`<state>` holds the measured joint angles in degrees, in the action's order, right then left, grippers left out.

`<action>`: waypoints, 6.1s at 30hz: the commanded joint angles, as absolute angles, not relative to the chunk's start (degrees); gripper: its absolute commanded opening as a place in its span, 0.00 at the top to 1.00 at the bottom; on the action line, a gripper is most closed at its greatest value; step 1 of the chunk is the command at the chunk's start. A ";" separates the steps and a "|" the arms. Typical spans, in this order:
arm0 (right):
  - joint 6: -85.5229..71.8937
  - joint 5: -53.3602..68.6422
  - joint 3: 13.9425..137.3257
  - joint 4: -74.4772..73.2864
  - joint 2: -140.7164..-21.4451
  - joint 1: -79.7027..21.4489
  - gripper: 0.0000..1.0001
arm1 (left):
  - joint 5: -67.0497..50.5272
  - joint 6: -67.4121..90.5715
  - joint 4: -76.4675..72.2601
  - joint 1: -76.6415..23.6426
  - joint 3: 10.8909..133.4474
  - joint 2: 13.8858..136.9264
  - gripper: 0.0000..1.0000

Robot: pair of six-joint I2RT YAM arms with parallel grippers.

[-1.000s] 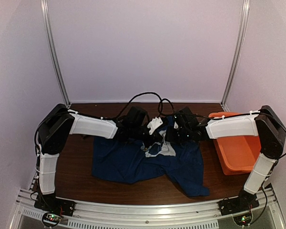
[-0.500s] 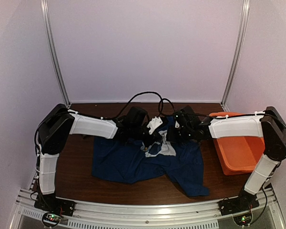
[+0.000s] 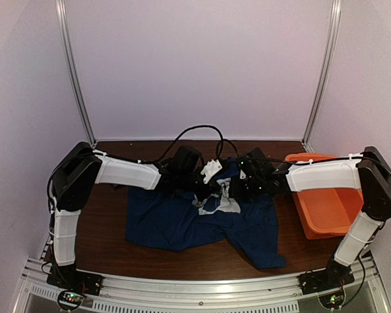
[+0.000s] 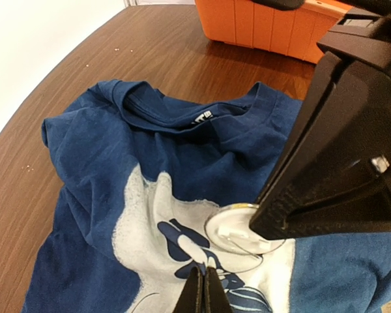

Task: Pin the brooch onto the clothing
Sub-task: Cross the brooch on the flattened clothing, then pass from the right arm to the left

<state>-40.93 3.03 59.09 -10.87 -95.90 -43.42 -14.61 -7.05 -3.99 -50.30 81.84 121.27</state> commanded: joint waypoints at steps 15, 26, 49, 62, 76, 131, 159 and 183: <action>-41.72 -4.34 62.50 -11.29 -96.61 -43.77 1.00 | -17.88 -8.53 -7.03 -50.36 79.89 117.51 1.00; -41.74 -4.52 64.77 -11.99 -98.18 -43.72 1.00 | -18.41 -8.20 -7.34 -50.36 79.89 117.70 1.00; -41.18 -3.07 63.71 -11.99 -97.59 -46.16 1.00 | -14.25 -7.46 -7.50 -50.36 79.83 117.38 1.00; -40.17 -2.03 62.41 -12.20 -96.79 -46.97 1.00 | -13.11 -7.61 -7.79 -50.36 79.63 117.12 1.00; -39.40 -0.53 60.29 -12.66 -94.10 -47.47 1.00 | -12.22 -7.67 -8.02 -50.36 79.28 116.99 1.00; -15.90 29.84 63.25 -26.51 -89.44 -40.59 1.00 | -41.32 -22.95 -13.91 -47.02 70.08 115.49 0.08; -13.14 33.27 62.58 -22.09 -88.37 -40.61 1.00 | -47.94 -27.08 -1.78 -47.11 78.84 120.95 0.62; -12.48 27.16 61.43 -20.03 -87.73 -40.60 0.90 | -48.86 -24.58 -0.27 -46.98 81.39 122.43 1.00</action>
<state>-10.76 29.30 61.65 -23.68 -90.15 -40.62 -49.04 -24.95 1.08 -46.54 80.05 120.99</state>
